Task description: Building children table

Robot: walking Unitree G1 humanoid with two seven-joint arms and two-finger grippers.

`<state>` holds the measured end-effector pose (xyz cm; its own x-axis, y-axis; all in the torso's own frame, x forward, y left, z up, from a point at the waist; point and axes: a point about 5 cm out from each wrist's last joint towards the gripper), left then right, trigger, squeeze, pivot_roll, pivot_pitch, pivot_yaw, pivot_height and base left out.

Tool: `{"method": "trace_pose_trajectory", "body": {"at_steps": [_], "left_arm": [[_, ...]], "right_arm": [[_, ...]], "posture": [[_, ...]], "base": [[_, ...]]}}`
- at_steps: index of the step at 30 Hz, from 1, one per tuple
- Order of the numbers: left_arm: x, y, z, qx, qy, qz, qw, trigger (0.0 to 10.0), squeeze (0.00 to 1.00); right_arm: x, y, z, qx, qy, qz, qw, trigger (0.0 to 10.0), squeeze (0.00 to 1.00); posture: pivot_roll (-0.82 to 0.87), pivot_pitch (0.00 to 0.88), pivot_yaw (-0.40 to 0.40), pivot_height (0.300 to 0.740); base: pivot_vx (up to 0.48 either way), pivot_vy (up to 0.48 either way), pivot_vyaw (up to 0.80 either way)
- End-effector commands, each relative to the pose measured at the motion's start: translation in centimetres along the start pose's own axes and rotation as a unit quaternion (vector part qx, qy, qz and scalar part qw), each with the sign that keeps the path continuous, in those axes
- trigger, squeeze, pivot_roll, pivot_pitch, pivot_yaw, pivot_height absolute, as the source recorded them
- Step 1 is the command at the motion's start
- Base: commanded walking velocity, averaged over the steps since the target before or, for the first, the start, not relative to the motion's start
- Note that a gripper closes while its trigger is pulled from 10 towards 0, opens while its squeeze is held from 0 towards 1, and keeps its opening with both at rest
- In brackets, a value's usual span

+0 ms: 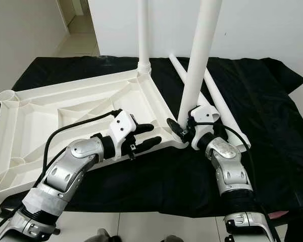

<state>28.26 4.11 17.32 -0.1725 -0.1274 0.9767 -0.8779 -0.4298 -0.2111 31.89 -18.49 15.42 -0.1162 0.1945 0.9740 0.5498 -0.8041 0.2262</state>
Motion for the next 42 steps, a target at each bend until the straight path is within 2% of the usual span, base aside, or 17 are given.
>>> {"method": "trace_pose_trajectory", "body": {"at_steps": [1,2,3,4,10,15,17,20,22,23,26,28,29,34,38,39,42], "left_arm": [[0.2,-0.3,0.0,0.011,-0.001,0.003,1.0,10.0,0.0],[0.2,-0.3,0.0,0.011,-0.001,0.002,1.0,10.0,0.0],[0.2,-0.3,0.0,0.011,-0.001,0.002,1.0,10.0,0.0],[0.2,-0.3,0.0,0.011,-0.001,0.002,1.0,10.0,0.0],[0.2,-0.3,0.0,0.01,-0.001,0.001,1.0,10.0,0.0],[0.2,-0.2,0.0,0.01,-0.001,0.001,1.0,10.0,0.0],[0.2,-0.2,-0.1,0.009,-0.001,0.0,1.0,10.0,0.0],[0.2,-0.1,-0.1,0.009,-0.001,0.0,1.0,10.0,0.0],[0.1,-0.1,0.0,0.008,-0.001,-0.001,1.0,10.0,0.0],[0.1,-0.1,0.0,0.008,-0.001,-0.001,1.0,10.0,0.0],[0.1,0.0,0.1,0.008,0.0,-0.002,1.0,10.0,0.0],[0.1,0.0,0.1,0.008,0.0,-0.002,1.0,10.0,0.0],[0.1,0.0,0.1,0.007,0.001,-0.002,1.0,10.0,0.0],[0.1,0.1,0.2,0.008,0.002,-0.003,1.0,10.0,0.0],[0.1,0.2,0.3,0.007,0.002,-0.004,1.0,10.0,0.0],[0.1,0.2,0.3,0.007,0.002,-0.004,1.0,10.0,0.0],[0.1,0.2,0.3,0.007,0.002,-0.004,1.0,10.0,0.0]], "right_arm": [[-0.1,-0.3,0.2,0.011,-0.002,-0.005,1.0,0.0,0.0],[-0.2,-0.2,0.2,0.003,-0.002,-0.004,1.0,4.4,0.0],[-0.2,-0.2,0.2,0.003,-0.002,-0.004,1.0,4.4,0.0],[-0.2,0.0,0.2,-0.01,-0.002,0.0,1.0,10.0,0.0],[-0.3,1.2,0.5,-0.105,-0.01,0.013,0.994,10.0,0.0],[-0.4,1.4,0.6,-0.135,-0.014,0.021,0.991,10.0,0.0],[-0.7,1.5,0.7,-0.204,-0.021,0.053,0.977,10.0,0.0],[-0.8,1.5,0.7,-0.229,-0.023,0.061,0.971,10.0,0.0],[-0.8,0.8,0.9,-0.283,-0.024,0.069,0.956,10.0,0.0],[-0.8,0.8,0.9,-0.283,-0.024,0.069,0.956,10.0,0.0],[-0.7,-1.0,1.2,-0.349,-0.026,0.071,0.934,10.0,0.0],[-0.7,-1.0,1.2,-0.349,-0.026,0.071,0.934,10.0,0.0],[-0.6,-2.7,1.5,-0.386,-0.029,0.074,0.919,10.0,0.0],[-0.2,-4.1,1.9,-0.393,-0.029,0.078,0.916,10.0,0.0],[-0.2,-3.8,1.8,-0.393,-0.026,0.086,0.915,10.0,0.0],[-0.1,-3.4,1.7,-0.396,-0.024,0.084,0.914,10.0,0.36],[-0.1,-3.4,1.7,-0.396,-0.024,0.084,0.914,10.0,0.36]], "posture": [[-0.11,0.035,0.064,0.74],[-0.11,0.035,0.064,0.74],[-0.11,0.035,0.064,0.74],[-0.11,0.039,0.07,0.74],[-0.12,0.04,0.07,0.74],[-0.12,0.04,0.07,0.74],[-0.11,0.046,0.07,0.74],[-0.11,0.046,0.07,0.74],[-0.11,0.047,0.069,0.74],[-0.11,0.047,0.069,0.74],[-0.11,0.047,0.069,0.74],[-0.11,0.047,0.069,0.74],[-0.12,0.047,0.063,0.74],[-0.12,0.045,0.059,0.74],[-0.12,0.045,0.059,0.74],[-0.12,0.045,0.056,0.74],[-0.12,0.045,0.056,0.74]], "base": [[0.0,0.0,0.0],[0.0,0.0,0.0],[0.0,0.0,0.0],[0.0,0.0,0.0],[0.0,0.0,0.0],[0.0,0.0,0.0],[0.0,0.0,0.0],[0.0,0.0,0.0],[0.0,0.0,0.0],[0.0,0.0,0.0],[0.0,0.0,0.0],[0.0,0.0,0.0],[0.0,0.0,0.0],[0.0,0.0,0.0],[0.0,0.0,0.0],[0.0,0.0,0.0],[0.0,0.0,0.0]]}}
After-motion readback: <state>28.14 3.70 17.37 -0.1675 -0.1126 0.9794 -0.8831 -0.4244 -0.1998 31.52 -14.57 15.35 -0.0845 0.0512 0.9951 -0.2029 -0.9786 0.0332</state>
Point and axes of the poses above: a point about 5 cm out from each wrist's last joint towards the gripper, its own z axis pointing out of the wrist towards the gripper, its own x axis along the axis of the wrist's last joint, y = z × x, and after that the axes turned 1 degree about -z, right-handed
